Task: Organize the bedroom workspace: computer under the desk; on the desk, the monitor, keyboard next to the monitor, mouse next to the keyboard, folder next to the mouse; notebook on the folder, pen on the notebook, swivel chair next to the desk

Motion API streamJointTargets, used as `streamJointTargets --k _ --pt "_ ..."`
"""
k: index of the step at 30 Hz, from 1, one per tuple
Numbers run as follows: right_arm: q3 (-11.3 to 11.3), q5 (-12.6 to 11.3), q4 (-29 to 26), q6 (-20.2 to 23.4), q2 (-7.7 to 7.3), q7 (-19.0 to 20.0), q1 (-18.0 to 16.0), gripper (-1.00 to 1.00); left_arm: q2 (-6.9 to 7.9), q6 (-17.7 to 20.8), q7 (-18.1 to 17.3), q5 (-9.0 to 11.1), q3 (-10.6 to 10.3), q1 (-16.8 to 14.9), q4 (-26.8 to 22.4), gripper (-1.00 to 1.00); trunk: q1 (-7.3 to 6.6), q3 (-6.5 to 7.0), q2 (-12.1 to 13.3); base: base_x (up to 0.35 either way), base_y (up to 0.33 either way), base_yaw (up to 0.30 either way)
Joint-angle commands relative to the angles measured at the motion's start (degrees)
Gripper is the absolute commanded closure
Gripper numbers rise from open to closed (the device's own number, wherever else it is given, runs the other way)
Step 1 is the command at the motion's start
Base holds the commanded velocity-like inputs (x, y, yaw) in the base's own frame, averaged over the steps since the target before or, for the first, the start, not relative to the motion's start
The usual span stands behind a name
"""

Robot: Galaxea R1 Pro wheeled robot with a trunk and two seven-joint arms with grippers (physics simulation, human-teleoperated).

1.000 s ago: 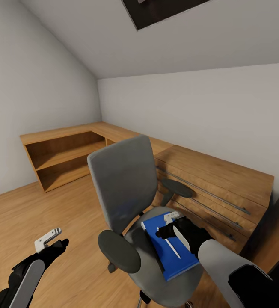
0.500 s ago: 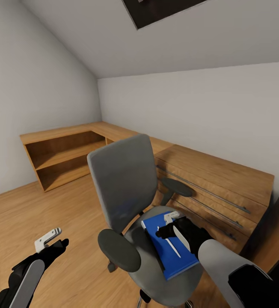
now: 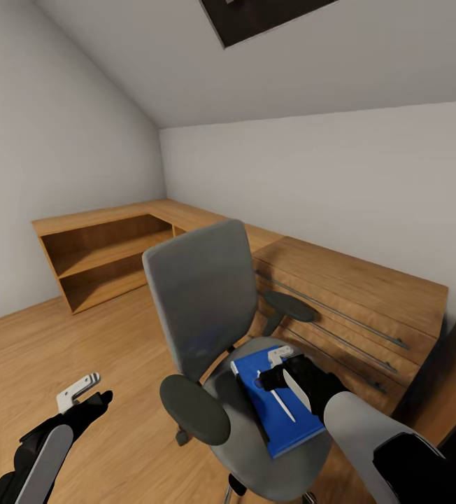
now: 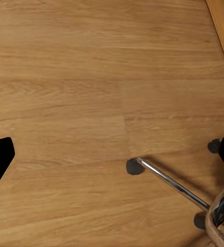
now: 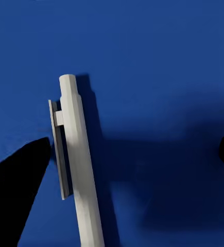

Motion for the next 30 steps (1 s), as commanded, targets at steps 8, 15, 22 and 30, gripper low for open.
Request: streamJointTargets --k 8,15,22,30 --pt "0.4 -0.8 -0.1 0.3 -0.05 -0.1 0.0 1.0 0.01 0.1 0.5 0.6 0.0 0.0 -0.1 -1.0 -0.01 -0.06 0.0 0.0 0.0 0.0" --pt "0.4 -0.8 -0.1 0.3 -0.05 0.0 0.0 1.0 0.03 0.1 0.5 0.6 0.0 0.0 -0.1 -1.0 -0.01 -0.06 0.0 0.0 0.0 0.0" --pt "0.3 -0.8 -0.1 0.3 -0.05 0.0 0.0 1.0 0.0 0.1 0.5 0.6 0.0 0.0 -0.1 -1.0 -0.01 -0.06 0.0 0.0 0.0 0.0" --pt "0.3 -0.9 -0.1 0.4 -0.05 0.0 0.0 1.0 -0.02 0.1 0.5 0.6 0.0 0.0 -0.1 -1.0 -0.01 -0.06 0.0 0.0 0.0 0.0"
